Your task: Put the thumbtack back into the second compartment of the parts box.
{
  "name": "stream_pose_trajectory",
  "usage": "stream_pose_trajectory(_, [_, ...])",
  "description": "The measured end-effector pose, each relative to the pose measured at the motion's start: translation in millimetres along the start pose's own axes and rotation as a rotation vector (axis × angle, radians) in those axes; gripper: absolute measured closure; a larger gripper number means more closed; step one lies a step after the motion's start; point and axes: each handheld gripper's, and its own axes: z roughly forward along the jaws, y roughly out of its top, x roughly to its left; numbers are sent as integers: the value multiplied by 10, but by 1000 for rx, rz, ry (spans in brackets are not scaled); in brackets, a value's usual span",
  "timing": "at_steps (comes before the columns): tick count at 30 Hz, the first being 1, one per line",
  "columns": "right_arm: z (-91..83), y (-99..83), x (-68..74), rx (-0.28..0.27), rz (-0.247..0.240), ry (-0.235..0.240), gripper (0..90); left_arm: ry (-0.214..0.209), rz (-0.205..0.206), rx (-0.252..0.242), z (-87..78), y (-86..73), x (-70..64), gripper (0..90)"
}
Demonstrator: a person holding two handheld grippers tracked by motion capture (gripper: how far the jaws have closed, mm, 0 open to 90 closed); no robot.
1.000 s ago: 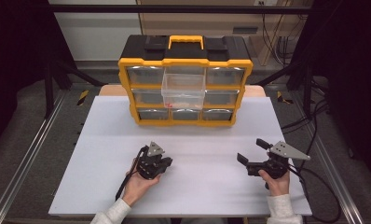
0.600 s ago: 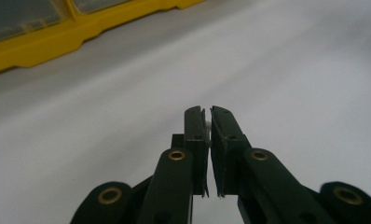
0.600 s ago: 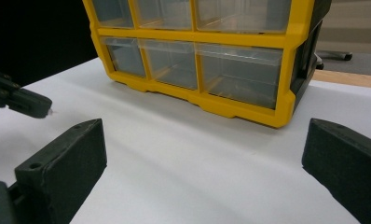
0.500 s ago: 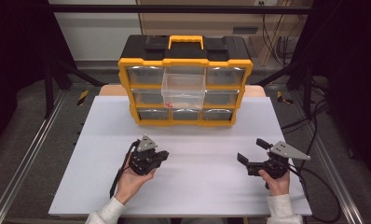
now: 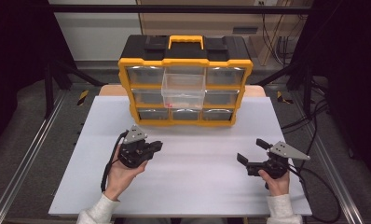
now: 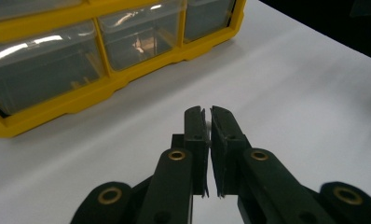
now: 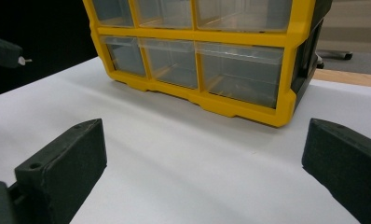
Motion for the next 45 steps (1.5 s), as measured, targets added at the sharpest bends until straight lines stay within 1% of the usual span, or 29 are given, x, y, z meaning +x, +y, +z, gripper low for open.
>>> stream_pose_trajectory(7, [2,-2,0,4,0,-1,5,5,21,-16,-128,180,6,847])
stream_pose_trajectory(11, [-1,0,-3,-1,-3,-2,5,7,30,-34,-211,296,2,847])
stream_pose_trajectory(14, [-3,1,-3,-1,-2,-2,5,17,49,-35,-277,389,2,847])
stream_pose_trajectory(18, [-1,0,-3,0,-3,-2,5,15,55,-51,-363,507,-5,847])
stream_pose_trajectory(26, [-6,2,-1,0,1,-2,5,22,70,-91,-519,746,-29,847])
stream_pose_trajectory(33, [-1,0,-2,0,-2,-1,5,32,92,-137,-647,1033,-80,847])
stream_pose_trajectory(38, [0,0,0,1,0,0,5,44,104,-163,-670,1287,-113,847])
stream_pose_trajectory(40, [-1,1,-3,0,-3,-1,5,50,109,-169,-649,1386,-126,847])
stream_pose_trajectory(43, [-4,2,-4,0,0,0,5,58,112,-171,-602,1487,-147,847])
stream_pose_trajectory(45, [-6,4,-2,0,2,1,5,61,122,-172,-567,1554,-159,847])
